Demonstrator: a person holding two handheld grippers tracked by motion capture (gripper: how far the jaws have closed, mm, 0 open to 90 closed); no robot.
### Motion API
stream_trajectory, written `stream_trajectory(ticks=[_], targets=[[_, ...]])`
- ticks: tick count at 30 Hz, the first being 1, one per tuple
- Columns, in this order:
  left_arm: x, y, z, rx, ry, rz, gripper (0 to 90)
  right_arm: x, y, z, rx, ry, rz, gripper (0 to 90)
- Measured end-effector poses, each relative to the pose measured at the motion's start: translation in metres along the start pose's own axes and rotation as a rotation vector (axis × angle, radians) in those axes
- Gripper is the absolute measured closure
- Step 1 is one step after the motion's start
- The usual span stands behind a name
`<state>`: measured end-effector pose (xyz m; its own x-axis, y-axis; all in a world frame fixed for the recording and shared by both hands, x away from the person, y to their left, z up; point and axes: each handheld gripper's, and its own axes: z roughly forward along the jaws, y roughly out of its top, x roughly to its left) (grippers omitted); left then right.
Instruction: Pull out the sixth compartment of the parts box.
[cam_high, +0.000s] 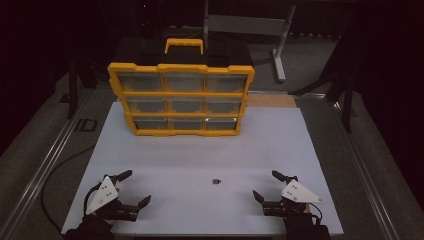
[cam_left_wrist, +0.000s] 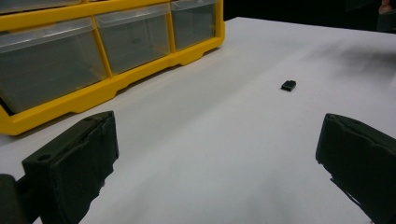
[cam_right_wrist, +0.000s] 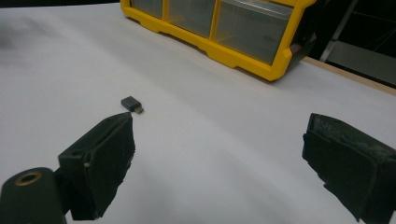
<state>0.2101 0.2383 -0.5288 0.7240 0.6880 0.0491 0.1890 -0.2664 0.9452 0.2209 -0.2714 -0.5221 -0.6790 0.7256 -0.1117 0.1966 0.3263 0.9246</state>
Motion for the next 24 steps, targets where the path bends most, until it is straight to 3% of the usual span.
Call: stream_trajectory(ticks=[11,24], targets=[[-0.0006,0.0004,-0.0004,-0.003,-0.004,0.002,0.4,0.0015,0.0004,0.0014,0.023,0.006,-0.02,9.1],[-0.0007,0.0006,0.0006,-0.007,-0.011,0.0,0.4,0.0053,0.0028,0.0024,0.066,0.054,-0.029,9.0]])
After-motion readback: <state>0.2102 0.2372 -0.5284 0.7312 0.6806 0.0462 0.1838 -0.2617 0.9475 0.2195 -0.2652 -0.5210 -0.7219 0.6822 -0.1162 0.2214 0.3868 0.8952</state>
